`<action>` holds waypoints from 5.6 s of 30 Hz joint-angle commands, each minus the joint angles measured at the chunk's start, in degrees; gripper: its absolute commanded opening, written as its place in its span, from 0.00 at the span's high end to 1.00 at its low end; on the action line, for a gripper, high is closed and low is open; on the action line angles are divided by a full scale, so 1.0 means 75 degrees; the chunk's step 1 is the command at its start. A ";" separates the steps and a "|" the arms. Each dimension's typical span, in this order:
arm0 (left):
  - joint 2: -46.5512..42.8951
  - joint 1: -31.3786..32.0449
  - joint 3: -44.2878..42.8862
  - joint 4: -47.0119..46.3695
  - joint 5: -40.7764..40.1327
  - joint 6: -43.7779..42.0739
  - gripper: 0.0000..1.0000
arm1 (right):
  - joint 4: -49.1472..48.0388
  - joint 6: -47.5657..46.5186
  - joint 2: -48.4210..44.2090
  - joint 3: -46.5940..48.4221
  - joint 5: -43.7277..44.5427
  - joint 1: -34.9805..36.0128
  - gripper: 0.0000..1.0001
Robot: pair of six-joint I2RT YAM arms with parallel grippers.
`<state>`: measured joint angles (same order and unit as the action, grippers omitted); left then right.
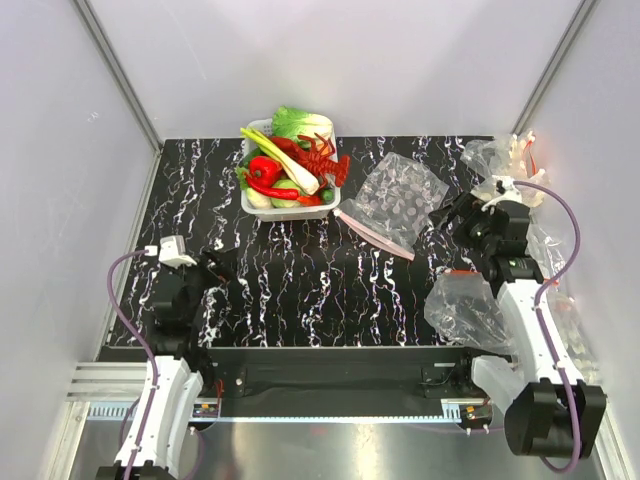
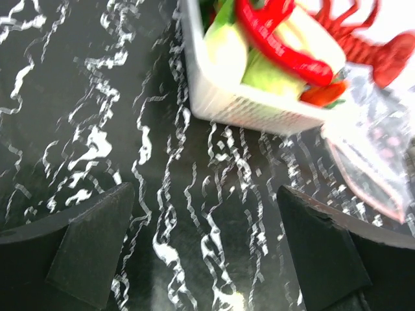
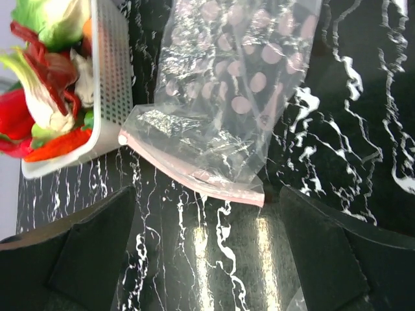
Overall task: Place the food in the zip-top bag and seal the zipper
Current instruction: Pick up the zipper food storage bag at the center of the board, then open the zipper of the food storage bag.
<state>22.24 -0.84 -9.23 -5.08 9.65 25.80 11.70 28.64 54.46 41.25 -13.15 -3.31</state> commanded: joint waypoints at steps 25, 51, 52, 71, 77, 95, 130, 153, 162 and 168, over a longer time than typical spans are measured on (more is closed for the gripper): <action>0.1101 -0.0017 0.0001 -0.1314 0.0986 0.0790 0.01 | -0.1362 -0.5307 0.4550 0.2080 0.1542 0.4109 0.15; 0.2319 0.1163 -0.0315 -0.1772 0.0859 0.0720 0.01 | -0.0427 -0.3962 0.5033 0.2643 0.1684 0.4391 1.00; 0.2389 0.1376 -0.0443 -0.1760 0.0753 0.0650 0.01 | -0.0296 -0.3867 0.4939 0.2725 0.1404 0.4402 1.00; 0.2274 0.2608 -0.0586 -0.2648 -0.0113 0.1866 0.01 | -0.1326 -0.0234 0.2865 0.1800 0.0464 0.5609 1.00; 0.1722 0.2608 -0.0537 -0.2570 0.0271 0.2068 0.01 | -0.1490 0.0001 0.2665 0.1776 0.0710 0.5832 1.00; 0.4229 0.4060 -0.2167 -0.2334 0.0390 0.1728 0.20 | -0.1713 -0.0011 0.3544 0.2257 0.1354 0.6652 1.00; 0.4664 0.5010 -0.3691 0.0150 -0.1263 0.1001 1.00 | 0.1228 -0.1042 0.3907 0.4507 0.4717 0.8515 0.37; 0.4511 0.5163 -0.3691 0.0396 -0.1685 0.0966 1.00 | 0.1557 -0.1159 0.4458 0.5199 0.5948 0.9312 0.60; 0.4394 0.5163 -0.3620 0.0361 -0.1627 0.1001 1.00 | 0.1721 -0.1124 0.4668 0.5374 0.5960 0.9383 0.59; 0.4184 0.5163 -0.3527 0.0349 -0.1556 0.1001 1.00 | 0.1978 -0.1077 0.5160 0.5631 0.6065 0.9383 0.58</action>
<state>55.53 37.67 -34.15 -0.01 -1.96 34.04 25.61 20.53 90.85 80.44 29.71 66.50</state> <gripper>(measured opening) 0.013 0.424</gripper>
